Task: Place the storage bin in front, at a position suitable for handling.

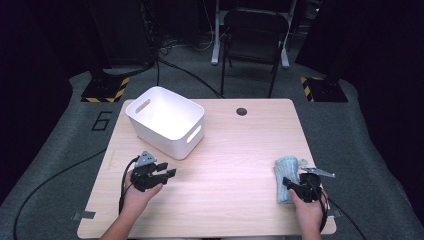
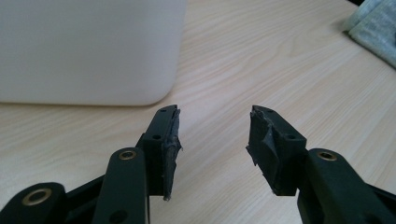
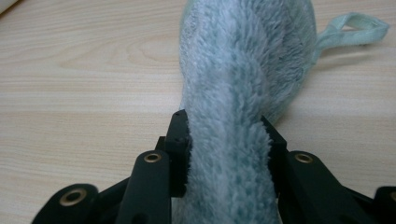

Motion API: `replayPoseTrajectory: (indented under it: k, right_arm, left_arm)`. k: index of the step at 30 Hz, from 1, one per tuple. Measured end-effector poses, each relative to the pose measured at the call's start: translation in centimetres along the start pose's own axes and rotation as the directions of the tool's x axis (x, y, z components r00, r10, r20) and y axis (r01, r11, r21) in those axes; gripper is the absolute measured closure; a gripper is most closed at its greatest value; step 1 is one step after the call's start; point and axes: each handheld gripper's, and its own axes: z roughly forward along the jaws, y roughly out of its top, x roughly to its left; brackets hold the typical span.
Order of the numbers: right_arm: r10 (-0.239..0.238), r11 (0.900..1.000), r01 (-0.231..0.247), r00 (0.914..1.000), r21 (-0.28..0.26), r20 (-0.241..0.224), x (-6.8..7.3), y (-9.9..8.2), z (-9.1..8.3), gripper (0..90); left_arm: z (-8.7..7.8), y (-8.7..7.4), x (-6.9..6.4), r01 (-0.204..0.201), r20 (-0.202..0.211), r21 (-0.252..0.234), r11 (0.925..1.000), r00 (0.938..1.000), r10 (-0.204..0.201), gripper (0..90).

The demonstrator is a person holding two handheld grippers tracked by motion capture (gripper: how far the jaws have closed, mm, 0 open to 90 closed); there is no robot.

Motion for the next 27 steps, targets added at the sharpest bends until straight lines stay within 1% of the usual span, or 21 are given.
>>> replayPoseTrajectory:
  k: [1,3,4,6,9,10,12,13,14,15,16,18,19,20,21,22,23,24,25,27]
  right_arm:
    - [0.0,1.0,0.0,1.0,0.001,0.001,0.0,0.0,0.0,65.1]
    - [-0.004,1.0,0.004,1.0,0.003,-0.001,-0.1,0.0,0.0,65.0]
    - [-0.004,1.0,0.004,1.0,-0.001,-0.001,-0.1,0.0,0.0,65.0]
    - [-0.002,1.0,0.002,1.0,-0.002,-0.007,-0.1,0.0,0.0,65.0]
    - [-0.002,1.0,0.002,0.9999,-0.002,-0.01,-0.2,0.0,0.0,65.0]
    - [0.0,1.0,0.0,1.0,-0.002,-0.008,-0.3,0.0,0.0,65.0]
    - [-0.008,1.0,0.008,1.0,0.003,0.001,-0.3,0.1,-0.1,65.0]
    - [-0.002,1.0,0.002,1.0,0.003,-0.001,-0.2,0.1,0.0,65.0]
    - [0.002,1.0,-0.002,1.0,0.001,0.004,-0.1,0.1,0.0,65.0]
    - [-0.007,1.0,0.007,1.0,-0.001,0.003,-0.2,0.1,0.1,65.0]
    - [0.0,1.0,0.0,1.0,0.004,0.007,0.0,0.1,0.1,65.0]
    - [0.001,1.0,-0.001,1.0,0.004,0.01,0.1,0.1,0.1,65.0]
    - [0.001,1.0,-0.001,0.9999,0.006,0.011,0.1,0.1,0.1,64.9]
    - [-0.024,0.9997,0.024,0.9996,0.004,0.017,0.0,0.1,0.1,64.9]
    - [-0.009,0.9999,0.009,0.9999,0.007,0.014,0.1,0.1,0.1,65.0]
    - [-0.013,0.9999,0.013,0.9998,0.007,0.014,0.1,0.1,0.1,65.0]
    - [-0.025,0.9997,0.025,0.9995,0.004,0.019,0.0,0.1,0.1,64.9]
    - [-0.004,1.0,0.004,0.9999,0.003,0.014,0.1,0.1,0.1,64.8]
    - [0.001,1.0,-0.001,0.9999,0.006,0.013,0.0,0.1,0.1,64.7]
    - [0.002,1.0,-0.002,0.9999,0.002,0.012,0.0,0.1,0.1,64.4]
  left_arm:
    - [-0.1,0.2,-0.1,0.003,-0.003,-0.007,1.0,1.0,-0.003,53.1]
    - [-0.4,0.7,0.0,0.017,0.011,-0.015,0.9997,0.9998,-0.017,54.4]
    - [-0.5,0.9,0.0,0.025,0.011,-0.018,0.9995,0.9996,-0.025,55.2]
    - [-0.8,1.3,0.2,0.049,0.014,-0.028,0.9984,0.9987,-0.049,56.9]
    - [-1.1,1.9,0.5,0.036,-0.003,-0.016,0.9992,0.9994,-0.036,61.3]
    - [-1.1,2.0,0.6,0.038,-0.014,-0.026,0.9989,0.9992,-0.039,61.8]
    - [-1.2,2.5,0.8,0.043,-0.016,-0.025,0.9987,0.9989,-0.044,62.1]
    - [-1.3,2.8,0.9,0.051,-0.013,-0.024,0.9984,0.9986,-0.051,62.0]
    - [-1.3,3.0,0.9,0.056,-0.018,-0.032,0.9979,0.9982,-0.057,61.3]
    - [-1.3,3.3,1.0,0.064,-0.017,-0.032,0.9975,0.9978,-0.064,60.0]
    - [-1.3,3.6,1.0,0.066,-0.02,-0.029,0.9974,0.9976,-0.067,59.6]
    - [-1.2,4.2,1.1,0.057,-0.037,-0.019,0.9982,0.9976,-0.058,59.2]
    - [-1.2,4.5,1.1,0.055,-0.038,-0.02,0.9983,0.9977,-0.056,58.1]
    - [-1.2,4.7,1.2,0.052,-0.028,-0.016,0.9985,0.9982,-0.052,57.2]
    - [-1.1,4.9,1.1,0.05,-0.035,-0.023,0.9985,0.9981,-0.05,56.7]
    - [-1.1,5.2,1.1,0.041,-0.033,-0.018,0.999,0.9986,-0.041,56.3]
    - [-1.1,5.4,1.1,0.043,-0.026,-0.021,0.9988,0.9987,-0.044,55.2]
    - [-1.1,5.6,1.0,0.042,-0.016,-0.031,0.9987,0.999,-0.042,53.6]
    - [-1.1,5.8,1.0,0.036,-0.011,-0.029,0.9989,0.9993,-0.037,52.9]
    - [-1.1,6.3,0.9,0.004,-0.022,-0.023,0.9997,0.9998,-0.005,53.9]
